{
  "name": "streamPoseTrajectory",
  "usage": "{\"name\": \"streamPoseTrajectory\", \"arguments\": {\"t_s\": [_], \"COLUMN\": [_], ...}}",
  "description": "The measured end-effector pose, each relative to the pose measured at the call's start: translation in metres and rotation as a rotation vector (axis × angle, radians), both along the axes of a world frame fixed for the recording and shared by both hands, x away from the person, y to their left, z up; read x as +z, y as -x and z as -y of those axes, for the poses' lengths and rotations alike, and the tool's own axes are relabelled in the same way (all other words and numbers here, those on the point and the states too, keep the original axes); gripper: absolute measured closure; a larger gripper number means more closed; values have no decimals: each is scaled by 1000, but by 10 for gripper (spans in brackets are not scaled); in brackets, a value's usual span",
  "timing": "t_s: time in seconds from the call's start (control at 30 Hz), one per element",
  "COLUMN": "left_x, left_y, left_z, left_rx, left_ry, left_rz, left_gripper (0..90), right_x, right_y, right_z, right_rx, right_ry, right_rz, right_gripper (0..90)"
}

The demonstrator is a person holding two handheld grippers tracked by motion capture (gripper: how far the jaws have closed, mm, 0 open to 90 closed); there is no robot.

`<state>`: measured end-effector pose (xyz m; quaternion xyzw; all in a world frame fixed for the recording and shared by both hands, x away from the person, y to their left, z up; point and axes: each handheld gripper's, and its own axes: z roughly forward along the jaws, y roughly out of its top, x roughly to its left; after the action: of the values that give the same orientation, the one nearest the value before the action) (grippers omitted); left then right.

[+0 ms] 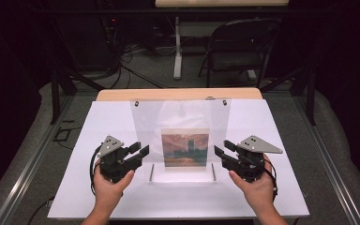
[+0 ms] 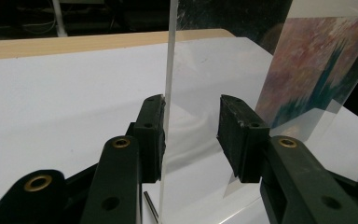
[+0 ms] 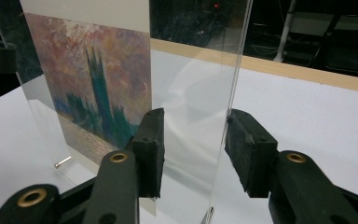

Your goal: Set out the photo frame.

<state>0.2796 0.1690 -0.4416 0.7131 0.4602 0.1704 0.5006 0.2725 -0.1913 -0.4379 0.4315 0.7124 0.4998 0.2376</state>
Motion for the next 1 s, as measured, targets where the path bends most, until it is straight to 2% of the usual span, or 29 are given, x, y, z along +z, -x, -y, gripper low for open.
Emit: {"name": "streamPoseTrajectory", "arguments": {"t_s": [0.27,0.53,0.73,1.0], "left_x": [-4,-3,0,0], "left_y": [-2,0,3,8], "left_z": [0,-2,-11,-32], "left_rx": [4,17,31,79], "left_ry": [-8,-24,-38,-46], "left_rz": [-18,27,31,43], "left_gripper": [536,407,379,367], "right_x": [-1,-3,1,2], "right_y": [-1,-5,-3,2], "right_z": [-1,-4,1,20], "right_rx": [18,27,9,-40], "right_ry": [-2,9,18,16], "right_rz": [-3,-9,3,21], "right_gripper": [498,389,338,314]}}
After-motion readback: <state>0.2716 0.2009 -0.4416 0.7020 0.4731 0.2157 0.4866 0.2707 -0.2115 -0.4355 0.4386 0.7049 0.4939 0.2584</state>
